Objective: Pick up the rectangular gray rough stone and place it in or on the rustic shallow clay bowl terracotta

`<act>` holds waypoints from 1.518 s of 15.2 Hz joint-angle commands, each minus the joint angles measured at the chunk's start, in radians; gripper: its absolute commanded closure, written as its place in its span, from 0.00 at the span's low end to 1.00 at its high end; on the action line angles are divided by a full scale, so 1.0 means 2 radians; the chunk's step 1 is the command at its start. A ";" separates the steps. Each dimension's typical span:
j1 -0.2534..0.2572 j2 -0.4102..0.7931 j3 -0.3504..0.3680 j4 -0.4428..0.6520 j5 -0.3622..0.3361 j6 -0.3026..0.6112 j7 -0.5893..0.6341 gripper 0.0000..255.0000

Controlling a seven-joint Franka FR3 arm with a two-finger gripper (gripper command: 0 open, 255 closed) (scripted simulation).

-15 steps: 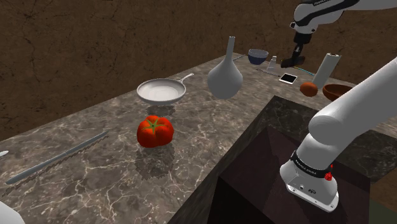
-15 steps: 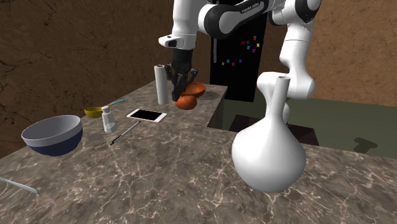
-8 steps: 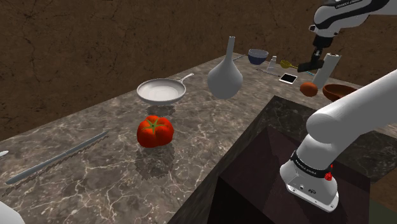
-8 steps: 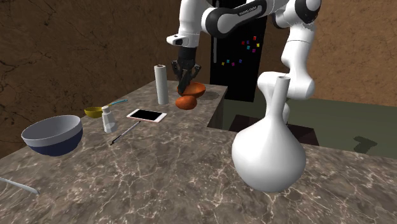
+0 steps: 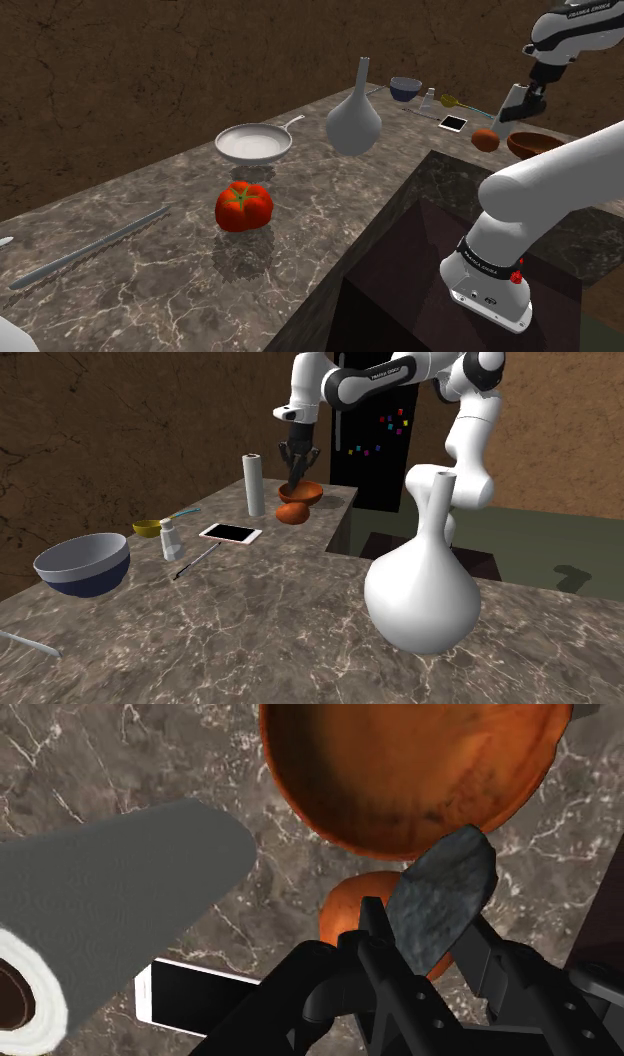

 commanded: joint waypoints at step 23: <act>-0.018 0.008 -0.111 -0.037 -0.040 0.081 -0.079 1.00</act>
